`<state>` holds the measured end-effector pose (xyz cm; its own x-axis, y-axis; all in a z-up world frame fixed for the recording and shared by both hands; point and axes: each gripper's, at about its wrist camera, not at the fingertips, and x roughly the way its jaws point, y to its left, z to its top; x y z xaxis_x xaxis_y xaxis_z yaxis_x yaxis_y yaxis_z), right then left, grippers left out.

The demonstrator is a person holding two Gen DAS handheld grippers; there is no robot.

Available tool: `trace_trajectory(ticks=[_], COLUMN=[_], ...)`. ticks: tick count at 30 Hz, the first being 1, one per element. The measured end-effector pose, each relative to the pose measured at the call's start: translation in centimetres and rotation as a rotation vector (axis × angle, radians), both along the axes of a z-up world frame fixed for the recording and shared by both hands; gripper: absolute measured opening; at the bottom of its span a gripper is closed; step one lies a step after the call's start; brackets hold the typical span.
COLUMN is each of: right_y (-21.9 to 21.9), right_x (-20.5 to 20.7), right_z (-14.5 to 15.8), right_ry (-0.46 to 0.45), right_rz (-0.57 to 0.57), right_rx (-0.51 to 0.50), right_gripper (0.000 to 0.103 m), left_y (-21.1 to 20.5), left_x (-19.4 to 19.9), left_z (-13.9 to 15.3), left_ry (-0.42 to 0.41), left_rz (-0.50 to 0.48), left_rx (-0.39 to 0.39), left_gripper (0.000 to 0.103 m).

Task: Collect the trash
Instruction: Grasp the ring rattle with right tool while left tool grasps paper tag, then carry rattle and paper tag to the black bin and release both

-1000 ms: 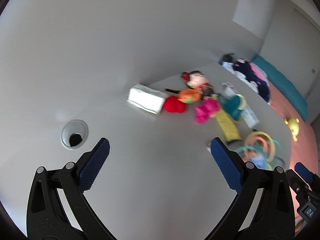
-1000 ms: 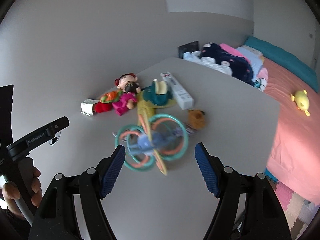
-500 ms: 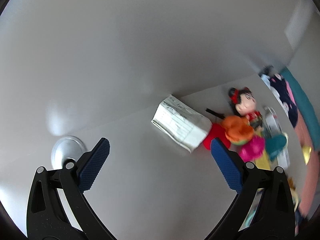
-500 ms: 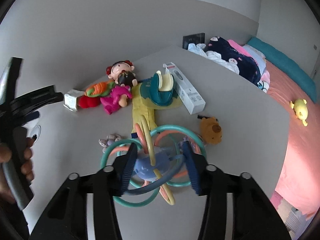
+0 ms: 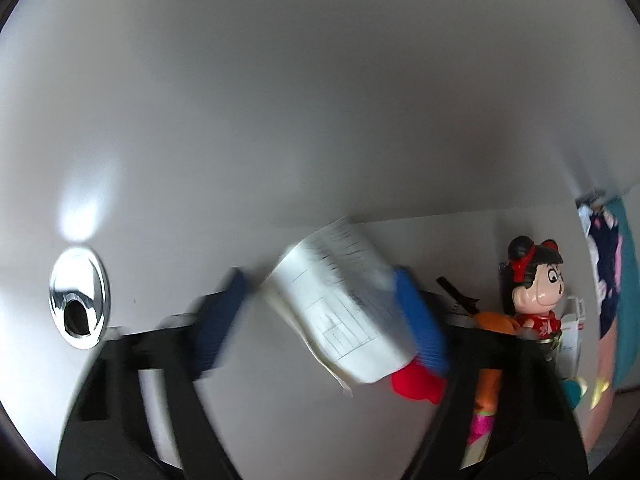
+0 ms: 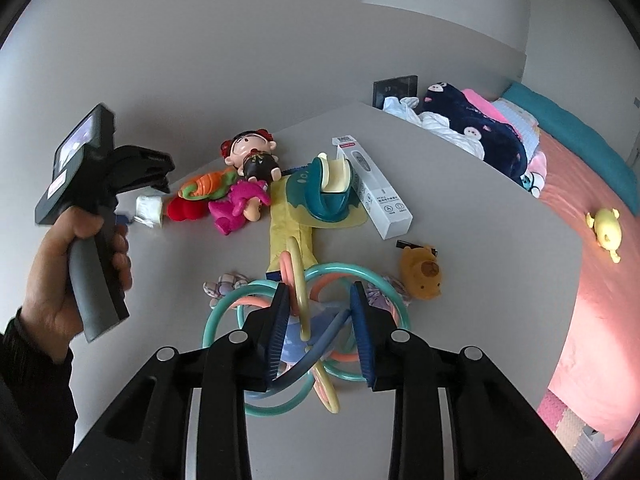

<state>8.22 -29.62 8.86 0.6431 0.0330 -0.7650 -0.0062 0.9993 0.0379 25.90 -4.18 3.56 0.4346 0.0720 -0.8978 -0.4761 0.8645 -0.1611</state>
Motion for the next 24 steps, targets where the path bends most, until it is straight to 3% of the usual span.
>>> trace_trajectory(ticks=[2, 7, 8, 9, 12, 16, 24], right_y=[0.0, 0.3, 0.4, 0.5, 0.8, 0.4, -0.9], right_x=[-0.1, -0.9, -1.3, -1.6, -2.7, -3.9, -8.4], right_z=[0.1, 0.6, 0.8, 1.0, 1.8, 2.7, 6.4], right_ry=[0.002, 0.001, -0.001, 0.002, -0.013, -0.018, -0.11], right_rz=[0.004, 0.028, 0.036, 0.054, 0.049, 0.051, 0.021], right_rx=[0.006, 0.029, 0.039, 0.061, 0.056, 0.121, 0.151], right_gripper=[0.032, 0.027, 0.023, 0.005, 0.005, 0.005, 0.005], left_y=[0.5, 2.2, 2.5, 2.8, 3.1, 3.0, -0.6], left_x=[-0.6, -3.0, -3.6, -4.5, -7.1, -10.1, -15.1], left_z=[0.0, 0.1, 0.4, 0.8, 2.2, 4.6, 8.9], left_ry=[-0.007, -0.034, -0.042, -0.057, -0.094, -0.157, -0.262], left_rz=[0.004, -0.036, -0.044, -0.052, -0.08, -0.13, -0.25], left_rx=[-0.032, -0.1, -0.099, -0.094, -0.071, -0.018, 0.041], left_gripper=[0.038, 0.028, 0.028, 0.027, 0.027, 0.027, 0.027])
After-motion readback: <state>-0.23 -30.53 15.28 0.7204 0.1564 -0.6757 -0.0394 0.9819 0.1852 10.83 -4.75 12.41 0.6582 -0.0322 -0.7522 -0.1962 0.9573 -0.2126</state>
